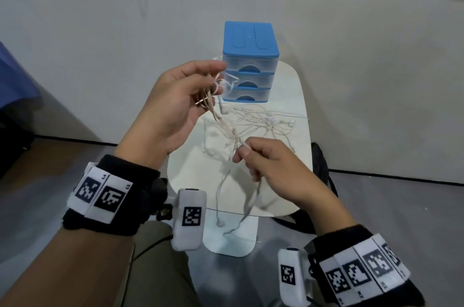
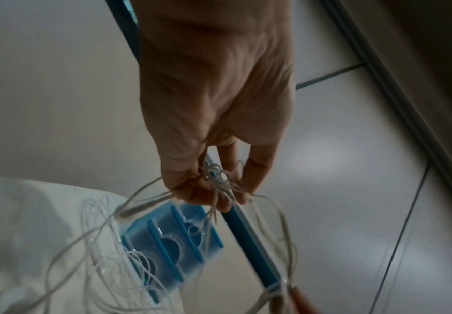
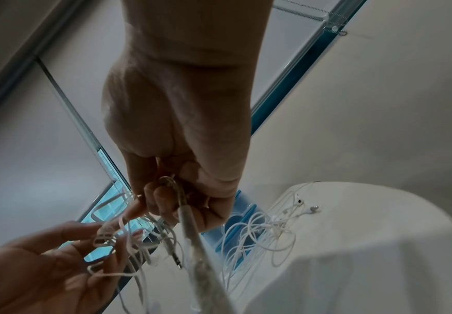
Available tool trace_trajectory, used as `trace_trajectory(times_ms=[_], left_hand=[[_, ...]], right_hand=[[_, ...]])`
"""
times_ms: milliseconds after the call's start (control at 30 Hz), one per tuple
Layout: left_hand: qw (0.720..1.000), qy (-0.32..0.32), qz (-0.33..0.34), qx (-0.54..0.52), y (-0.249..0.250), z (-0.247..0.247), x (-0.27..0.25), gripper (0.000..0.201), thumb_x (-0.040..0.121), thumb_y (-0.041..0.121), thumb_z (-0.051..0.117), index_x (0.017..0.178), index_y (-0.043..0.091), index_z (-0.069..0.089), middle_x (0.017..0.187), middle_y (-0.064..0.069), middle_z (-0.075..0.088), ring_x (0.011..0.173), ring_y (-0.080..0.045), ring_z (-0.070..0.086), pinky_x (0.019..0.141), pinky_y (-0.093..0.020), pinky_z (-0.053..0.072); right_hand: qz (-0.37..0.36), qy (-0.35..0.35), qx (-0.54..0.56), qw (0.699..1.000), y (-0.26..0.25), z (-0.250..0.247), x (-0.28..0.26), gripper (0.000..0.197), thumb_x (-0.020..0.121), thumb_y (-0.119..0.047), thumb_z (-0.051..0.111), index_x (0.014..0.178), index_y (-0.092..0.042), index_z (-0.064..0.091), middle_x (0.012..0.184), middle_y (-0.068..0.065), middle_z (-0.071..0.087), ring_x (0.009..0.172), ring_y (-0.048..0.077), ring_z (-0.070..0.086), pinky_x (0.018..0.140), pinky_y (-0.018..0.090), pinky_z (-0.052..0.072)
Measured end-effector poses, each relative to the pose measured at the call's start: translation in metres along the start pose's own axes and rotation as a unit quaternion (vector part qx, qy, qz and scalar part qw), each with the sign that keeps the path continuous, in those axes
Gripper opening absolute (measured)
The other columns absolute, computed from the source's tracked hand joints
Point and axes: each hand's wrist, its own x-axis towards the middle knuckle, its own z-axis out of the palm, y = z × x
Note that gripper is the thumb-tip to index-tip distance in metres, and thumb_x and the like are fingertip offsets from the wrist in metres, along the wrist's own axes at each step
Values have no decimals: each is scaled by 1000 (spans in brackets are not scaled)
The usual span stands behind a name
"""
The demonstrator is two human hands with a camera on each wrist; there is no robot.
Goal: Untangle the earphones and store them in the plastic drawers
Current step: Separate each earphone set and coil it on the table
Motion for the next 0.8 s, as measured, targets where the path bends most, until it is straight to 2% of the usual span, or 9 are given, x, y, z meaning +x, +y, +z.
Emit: trace_trajectory(times_ms=[100,200,300,400,467,533,600,733,800], left_hand=[[1000,9,-12,7,-8,-13,-2,34,92,-11,52,106,9,76,98,-8,68,83,-16,65,83,-32,48],[996,-11,-21,80,-15,-17,-7,27,92,-7,59,103,11,77,94,-9,67,82,-14,63,78,-27,47],[986,-59,-26,155,-21,-15,-13,9,90,11,72,96,14,78,92,-8,69,83,-13,66,77,-27,47],[983,-89,-47,152,-22,-12,-16,26,87,41,69,92,16,75,98,-2,71,85,-14,67,73,-26,50],[981,-102,-33,162,-20,-11,-18,30,83,49,72,89,20,73,102,-3,72,85,-14,65,70,-24,51],[972,-112,9,205,-18,-10,-19,15,82,41,77,85,26,72,109,-15,69,84,-16,62,70,-23,51],[963,-128,43,232,-17,-9,-20,8,84,29,77,88,28,70,117,-21,64,83,-20,57,76,-30,49],[957,-169,83,219,-20,-7,-19,14,89,7,73,89,18,64,119,-13,62,99,-27,60,85,-38,45],[953,-174,96,230,-23,-4,-19,10,88,7,71,87,16,69,117,-9,63,112,-33,60,91,-43,47]], right_hand=[[-2,19,45,999,-4,-15,-2,31,109,-20,50,90,-8,71,62,0,42,61,14,40,60,24,38],[-9,15,85,996,-8,-23,-1,32,108,-22,50,87,-6,69,62,2,40,61,17,37,57,21,37],[-9,8,120,993,-11,-27,1,30,100,-30,52,82,-13,69,62,3,41,60,16,37,58,23,37],[-2,-4,144,990,-13,-28,1,30,98,-32,52,79,-16,69,62,3,40,59,16,37,59,27,33],[1,-17,163,987,-14,-29,0,30,98,-31,52,77,-16,68,61,1,39,58,16,36,58,27,31],[3,-31,180,983,-17,-30,-1,30,98,-29,52,77,-12,65,60,1,39,57,16,35,58,27,30],[4,-44,193,980,-21,-32,-2,30,98,-27,51,77,-8,63,60,3,39,57,17,34,58,28,29],[0,-61,222,973,-26,-37,-3,30,97,-24,52,75,-6,60,63,7,39,57,18,36,58,26,31],[-3,-67,234,970,-29,-39,-3,30,96,-23,52,73,-6,59,64,8,39,57,19,36,59,27,32]])
